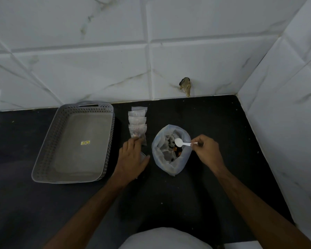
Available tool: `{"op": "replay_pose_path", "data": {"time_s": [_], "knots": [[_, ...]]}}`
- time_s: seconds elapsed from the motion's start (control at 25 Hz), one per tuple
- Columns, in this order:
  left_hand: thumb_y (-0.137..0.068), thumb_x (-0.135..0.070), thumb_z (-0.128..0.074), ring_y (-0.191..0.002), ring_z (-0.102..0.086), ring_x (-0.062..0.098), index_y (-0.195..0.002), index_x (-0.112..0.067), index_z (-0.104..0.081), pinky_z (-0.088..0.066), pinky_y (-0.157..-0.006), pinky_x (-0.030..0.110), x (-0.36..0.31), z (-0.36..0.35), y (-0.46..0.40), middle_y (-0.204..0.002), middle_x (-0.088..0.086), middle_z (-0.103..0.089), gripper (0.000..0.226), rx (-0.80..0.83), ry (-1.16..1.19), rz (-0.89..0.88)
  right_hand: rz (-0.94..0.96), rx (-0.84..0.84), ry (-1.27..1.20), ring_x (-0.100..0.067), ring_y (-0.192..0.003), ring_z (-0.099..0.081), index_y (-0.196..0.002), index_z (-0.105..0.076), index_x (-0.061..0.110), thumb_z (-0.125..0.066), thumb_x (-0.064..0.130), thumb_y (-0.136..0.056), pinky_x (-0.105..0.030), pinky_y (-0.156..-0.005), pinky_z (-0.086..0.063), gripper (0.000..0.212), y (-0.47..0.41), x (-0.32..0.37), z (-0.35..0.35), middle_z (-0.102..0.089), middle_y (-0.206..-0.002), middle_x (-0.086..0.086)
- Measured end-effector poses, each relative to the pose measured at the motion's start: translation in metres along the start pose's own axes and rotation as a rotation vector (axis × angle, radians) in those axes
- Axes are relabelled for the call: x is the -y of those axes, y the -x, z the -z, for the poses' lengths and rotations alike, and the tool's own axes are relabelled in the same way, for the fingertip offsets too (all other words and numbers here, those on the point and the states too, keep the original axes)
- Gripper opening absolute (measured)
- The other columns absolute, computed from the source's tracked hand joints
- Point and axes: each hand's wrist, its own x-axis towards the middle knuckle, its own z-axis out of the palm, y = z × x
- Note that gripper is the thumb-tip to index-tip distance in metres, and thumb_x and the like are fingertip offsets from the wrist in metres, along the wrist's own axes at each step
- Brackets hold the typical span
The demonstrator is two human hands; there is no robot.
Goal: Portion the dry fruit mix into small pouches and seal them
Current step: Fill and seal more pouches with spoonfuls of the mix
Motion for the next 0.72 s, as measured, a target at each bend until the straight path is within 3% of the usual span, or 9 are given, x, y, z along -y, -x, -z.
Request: {"op": "replay_pose_path", "data": {"time_s": [0.12, 0.24, 0.4, 0.52, 0.6, 0.72], "knots": [[-0.095, -0.038, -0.064, -0.135, -0.042, 0.024, -0.149, -0.011, -0.039, -0.040, -0.112, 0.040, -0.028, 0.003, -0.035, -0.147, 0.011, -0.044, 0.065, 0.025, 0.160, -0.077, 0.038, 0.002, 0.039, -0.006, -0.082, -0.066, -0.094, -0.069, 0.022, -0.067, 0.012, -0.093, -0.020, -0.069, -0.052, 0.011, 0.000, 0.003, -0.001, -0.068, -0.088, 0.007], [-0.095, -0.032, -0.067, -0.140, -0.040, 0.028, -0.152, -0.004, -0.030, -0.037, -0.115, 0.039, -0.049, -0.011, -0.068, -0.152, 0.017, -0.040, 0.074, 0.191, 0.261, 0.053, 0.051, -0.006, 0.024, -0.004, -0.082, -0.066, -0.097, -0.071, 0.020, -0.068, 0.010, -0.092, -0.017, -0.069, -0.049, 0.011, 0.000, 0.001, 0.001, -0.069, -0.088, 0.008], [-0.091, -0.031, -0.073, -0.131, -0.053, 0.028, -0.151, -0.006, -0.028, -0.050, -0.105, 0.043, -0.054, -0.029, -0.088, -0.146, 0.017, -0.048, 0.079, 0.310, 0.361, 0.225, 0.059, -0.034, 0.036, -0.006, -0.080, -0.066, -0.095, -0.070, 0.018, -0.068, 0.010, -0.092, -0.019, -0.069, -0.051, 0.009, 0.005, -0.008, 0.008, -0.068, -0.086, 0.006], [-0.089, -0.026, -0.076, -0.122, -0.059, 0.025, -0.142, -0.008, -0.040, -0.054, -0.095, 0.037, -0.059, -0.036, -0.091, -0.136, 0.012, -0.057, 0.065, 0.395, 0.446, 0.303, 0.090, -0.014, 0.097, -0.005, -0.078, -0.066, -0.092, -0.069, 0.020, -0.069, 0.010, -0.092, -0.023, -0.071, -0.056, 0.010, 0.015, -0.018, 0.009, -0.068, -0.083, 0.006], [-0.090, -0.021, -0.075, -0.115, -0.063, 0.023, -0.132, -0.010, -0.050, -0.054, -0.090, 0.034, -0.061, -0.038, -0.090, -0.127, 0.009, -0.062, 0.050, 0.360, 0.430, 0.268, 0.120, 0.009, 0.170, -0.004, -0.078, -0.064, -0.090, -0.068, 0.022, -0.068, 0.012, -0.092, -0.023, -0.072, -0.056, 0.011, 0.017, -0.020, 0.011, -0.066, -0.083, 0.007], [-0.092, -0.015, -0.070, -0.103, -0.065, 0.016, -0.122, -0.014, -0.055, -0.053, -0.081, 0.028, -0.060, -0.034, -0.085, -0.114, 0.003, -0.065, 0.034, 0.178, 0.362, 0.159, 0.194, 0.061, 0.365, -0.006, -0.083, -0.060, -0.089, -0.061, 0.027, -0.067, 0.017, -0.093, -0.022, -0.075, -0.049, 0.012, 0.014, -0.015, 0.014, -0.060, -0.088, 0.009]]}}
